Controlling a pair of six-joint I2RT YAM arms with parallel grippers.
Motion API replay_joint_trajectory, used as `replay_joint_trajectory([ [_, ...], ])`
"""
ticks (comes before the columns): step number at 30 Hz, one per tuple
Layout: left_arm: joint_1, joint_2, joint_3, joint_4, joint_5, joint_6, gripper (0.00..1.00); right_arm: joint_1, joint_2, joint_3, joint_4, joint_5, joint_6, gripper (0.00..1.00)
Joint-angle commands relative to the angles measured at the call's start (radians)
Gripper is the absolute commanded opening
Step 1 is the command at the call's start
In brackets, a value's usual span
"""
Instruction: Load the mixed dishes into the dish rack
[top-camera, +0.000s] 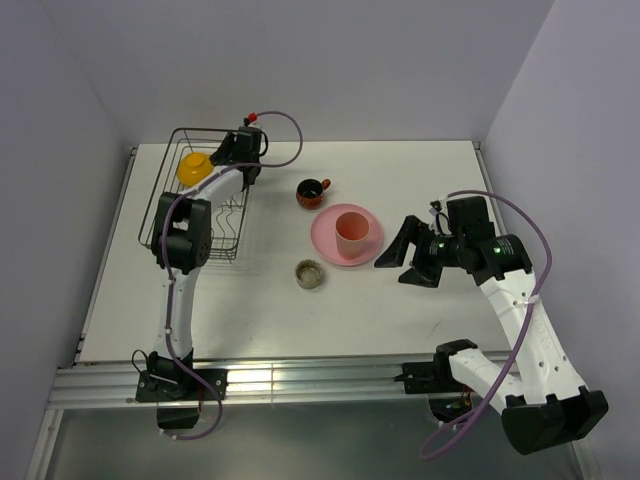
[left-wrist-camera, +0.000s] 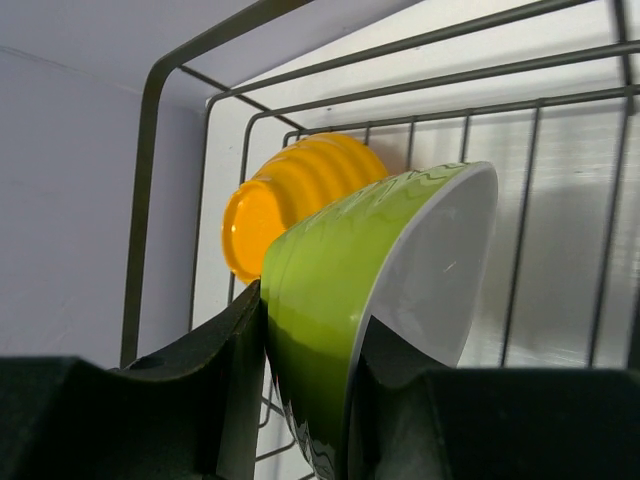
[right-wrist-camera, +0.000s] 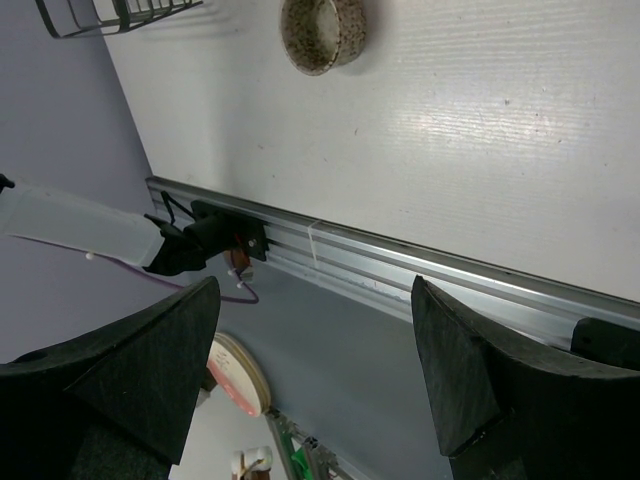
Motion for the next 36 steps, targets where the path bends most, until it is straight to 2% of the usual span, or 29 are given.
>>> replay_joint_trajectory([
  [1, -0.028, 0.025, 0.048, 0.027, -0.009, -0.015, 0.03, -0.008, -0.022, -0.013, 0.028, -0.009, 0.004, 0.84],
  [4, -0.03, 0.027, 0.039, 0.034, -0.021, -0.013, 0.09, -0.006, -0.026, -0.012, 0.028, -0.009, 0.005, 0.84],
  [13, -0.033, 0.031, 0.021, 0.051, -0.047, -0.007, 0.1, -0.008, -0.019, -0.013, 0.031, -0.014, 0.0, 0.84],
  [15, -0.036, 0.025, 0.015, 0.057, -0.056, -0.007, 0.19, -0.008, -0.016, -0.015, 0.033, -0.017, -0.001, 0.84],
  [16, -0.042, 0.025, 0.007, 0.072, -0.062, -0.003, 0.3, -0.008, -0.015, -0.015, 0.034, -0.018, -0.003, 0.84],
  [28, -0.079, 0.031, 0.036, 0.042, -0.078, -0.025, 0.68, -0.009, -0.002, -0.003, 0.034, -0.025, -0.018, 0.84],
  [36, -0.094, 0.028, 0.068, -0.03, -0.073, -0.071, 0.71, -0.014, -0.002, -0.01, 0.039, -0.037, -0.023, 0.84],
])
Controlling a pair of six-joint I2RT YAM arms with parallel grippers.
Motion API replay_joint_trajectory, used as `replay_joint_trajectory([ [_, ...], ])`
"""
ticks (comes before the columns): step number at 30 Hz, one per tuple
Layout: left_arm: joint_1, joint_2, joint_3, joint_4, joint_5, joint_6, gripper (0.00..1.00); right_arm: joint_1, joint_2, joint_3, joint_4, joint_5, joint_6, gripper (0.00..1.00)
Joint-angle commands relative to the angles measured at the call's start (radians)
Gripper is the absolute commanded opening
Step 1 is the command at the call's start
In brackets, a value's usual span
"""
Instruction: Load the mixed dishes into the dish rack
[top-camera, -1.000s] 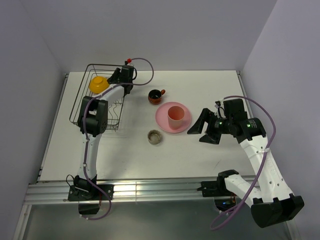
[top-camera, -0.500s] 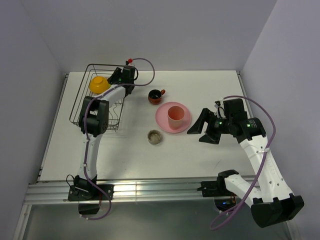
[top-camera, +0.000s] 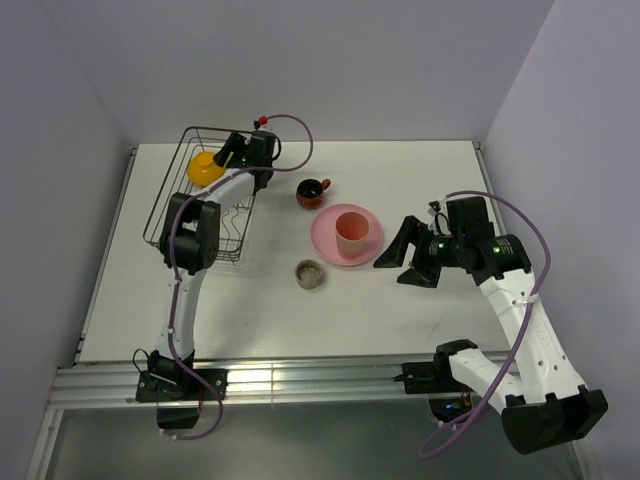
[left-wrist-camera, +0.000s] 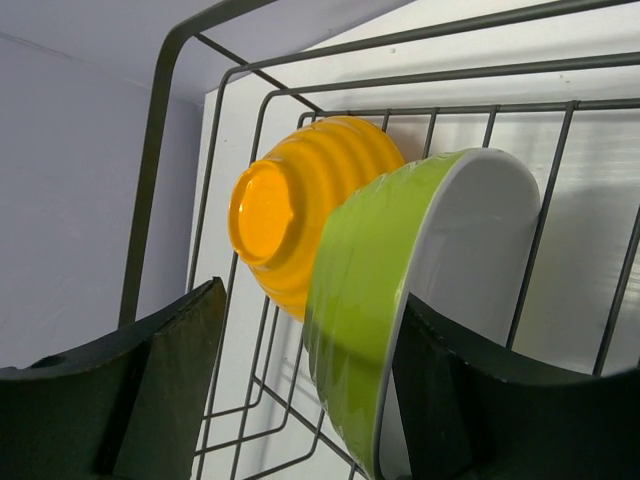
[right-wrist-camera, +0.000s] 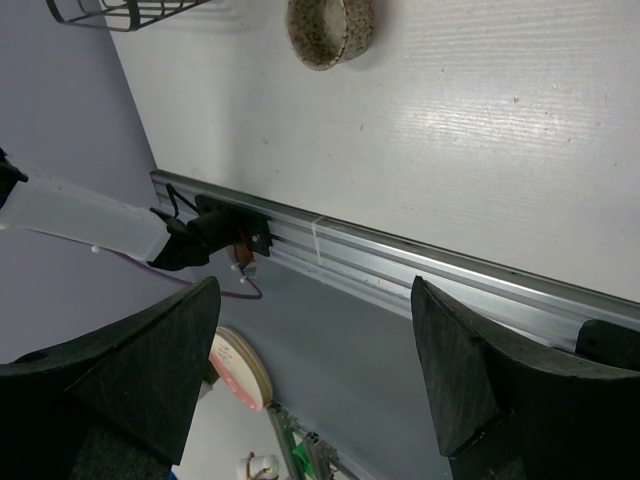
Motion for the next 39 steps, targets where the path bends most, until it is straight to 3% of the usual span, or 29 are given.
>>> replay_joint_trajectory([
  [1, -0.029, -0.008, 0.062, -0.056, 0.016, -0.059, 0.71, -0.012, -0.002, -0.002, 0.033, -0.016, -0.018, 0.84],
  [17, -0.008, -0.067, 0.034, -0.112, 0.028, -0.108, 0.77, -0.012, -0.005, -0.003, 0.043, -0.027, -0.006, 0.84],
  [24, 0.001, -0.123, 0.02, -0.188, 0.123, -0.196, 0.85, -0.012, -0.008, -0.011, 0.062, -0.036, 0.015, 0.84],
  [39, 0.043, -0.142, 0.089, -0.395, 0.452, -0.296, 0.81, -0.01, -0.023, -0.02, 0.092, -0.038, 0.06, 0.84],
])
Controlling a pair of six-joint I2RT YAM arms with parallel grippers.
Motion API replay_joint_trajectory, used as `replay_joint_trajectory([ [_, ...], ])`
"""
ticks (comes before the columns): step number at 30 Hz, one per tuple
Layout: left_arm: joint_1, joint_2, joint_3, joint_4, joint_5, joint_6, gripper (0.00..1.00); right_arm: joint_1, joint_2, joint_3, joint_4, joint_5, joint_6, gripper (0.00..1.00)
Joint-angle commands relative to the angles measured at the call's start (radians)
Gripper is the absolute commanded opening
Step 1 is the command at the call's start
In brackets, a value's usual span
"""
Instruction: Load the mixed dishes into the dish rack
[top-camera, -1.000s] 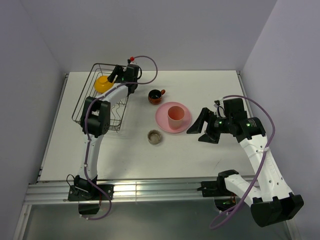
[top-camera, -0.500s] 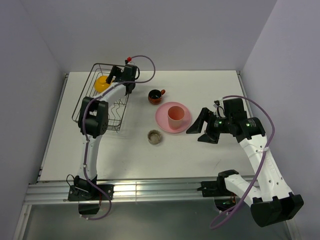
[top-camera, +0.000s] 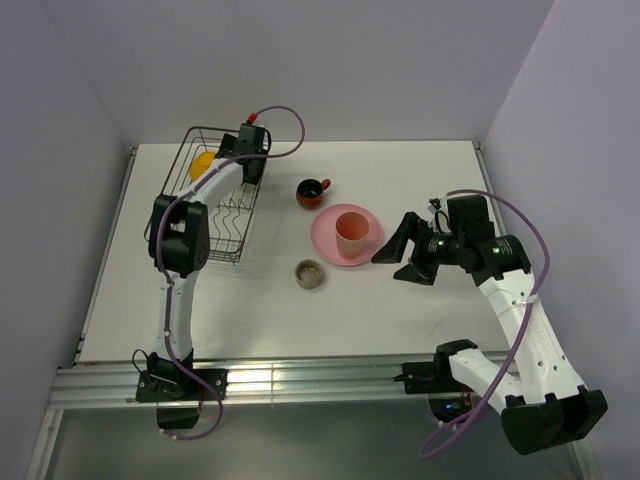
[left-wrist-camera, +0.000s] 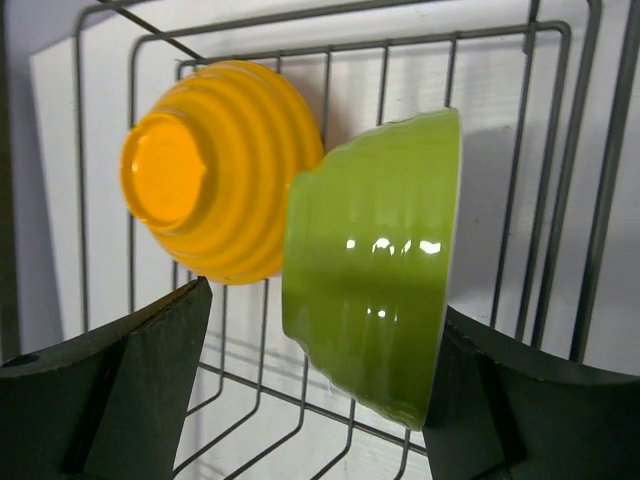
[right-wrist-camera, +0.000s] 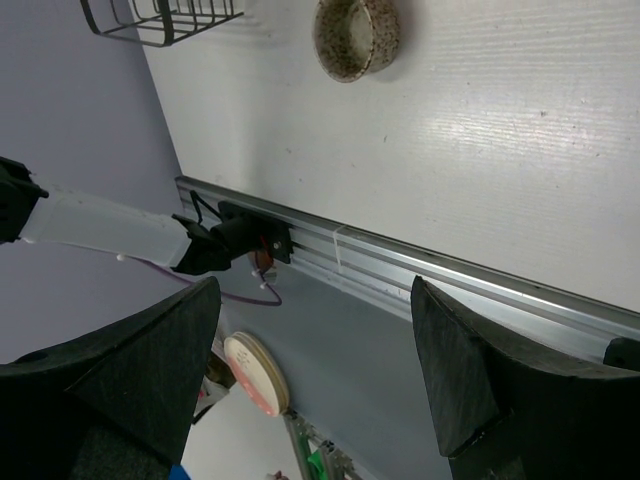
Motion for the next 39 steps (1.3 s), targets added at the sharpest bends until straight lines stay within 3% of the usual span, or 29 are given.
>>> replay_joint_trajectory([
  [1, 0.012, -0.063, 0.037, -0.055, 0.152, -0.048, 0.81, -0.007, -0.022, -0.015, 0.046, -0.011, 0.019, 0.84],
  [27, 0.08, -0.093, 0.089, -0.175, 0.614, -0.075, 0.78, 0.01, -0.008, 0.005, 0.069, 0.003, 0.052, 0.84],
  [31, 0.089, -0.105, 0.077, -0.196, 0.69, -0.082, 0.83, 0.011, -0.004, 0.01, 0.075, 0.0, 0.056, 0.84],
  [39, 0.107, -0.124, 0.048, -0.231, 0.735, -0.095, 0.83, 0.016, -0.001, 0.017, 0.082, 0.003, 0.064, 0.84],
])
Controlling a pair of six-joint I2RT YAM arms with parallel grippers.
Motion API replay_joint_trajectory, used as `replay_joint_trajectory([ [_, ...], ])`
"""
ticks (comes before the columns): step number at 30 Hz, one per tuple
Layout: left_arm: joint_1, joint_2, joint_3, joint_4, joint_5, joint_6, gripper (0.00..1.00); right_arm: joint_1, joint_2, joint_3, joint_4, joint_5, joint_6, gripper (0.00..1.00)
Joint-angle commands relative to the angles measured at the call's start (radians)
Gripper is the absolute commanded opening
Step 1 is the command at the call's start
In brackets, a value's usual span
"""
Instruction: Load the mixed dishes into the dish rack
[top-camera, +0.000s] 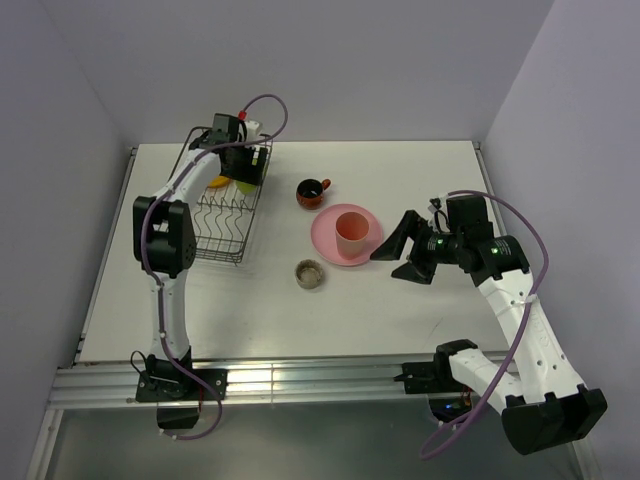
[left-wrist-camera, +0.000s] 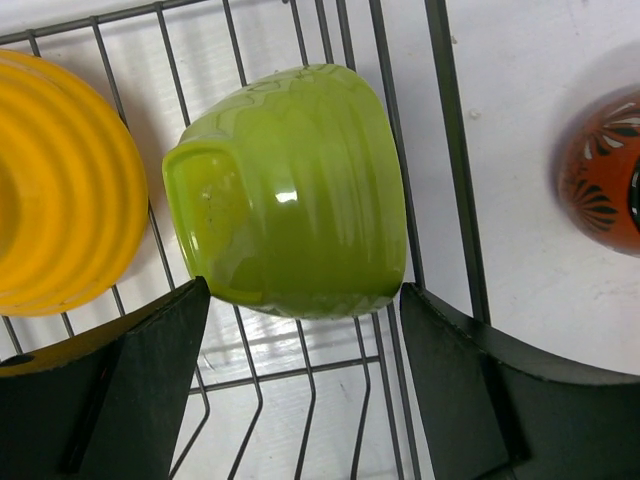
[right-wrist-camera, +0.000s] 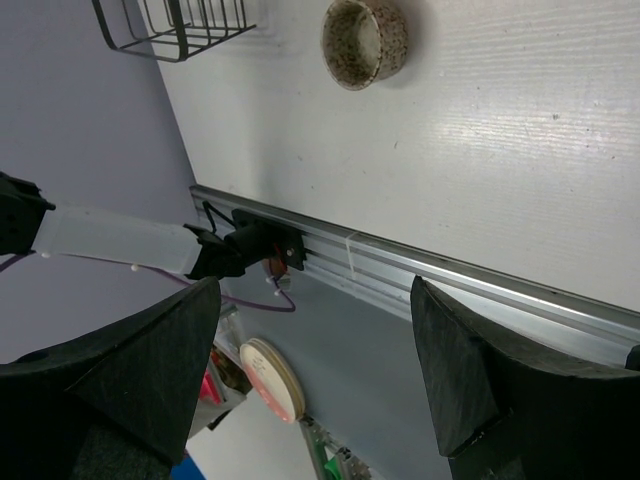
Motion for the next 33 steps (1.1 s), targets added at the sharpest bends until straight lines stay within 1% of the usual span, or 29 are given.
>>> replay_joint_trajectory([
  [1, 0.007, -0.077, -0.008, -0.027, 0.086, -0.031, 0.83, 0.009, -0.001, 0.032, 0.045, 0.002, 0.013, 0.84],
  [10, 0.024, -0.129, -0.063, 0.007, 0.05, -0.067, 0.83, 0.032, -0.007, 0.018, 0.069, 0.009, 0.042, 0.84],
  [11, 0.025, -0.14, -0.074, 0.022, 0.034, -0.112, 0.82, 0.035, -0.007, 0.017, 0.073, 0.01, 0.045, 0.84],
  [12, 0.025, -0.146, -0.08, 0.028, 0.004, -0.123, 0.82, 0.043, -0.007, 0.015, 0.079, 0.01, 0.051, 0.84],
  [17, 0.025, -0.169, -0.112, 0.061, -0.039, -0.172, 0.79, 0.061, -0.004, 0.018, 0.091, 0.019, 0.063, 0.84],
  [21, 0.025, -0.151, -0.091, 0.062, -0.064, -0.18, 0.78, 0.069, -0.005, 0.012, 0.094, 0.024, 0.071, 0.84],
  [28, 0.034, -0.051, 0.0, 0.041, -0.041, -0.175, 0.77, 0.075, -0.002, 0.015, 0.085, 0.036, 0.067, 0.84],
  [33, 0.047, -0.016, 0.015, 0.07, -0.041, -0.186, 0.77, 0.075, 0.004, 0.008, 0.083, 0.038, 0.065, 0.84],
])
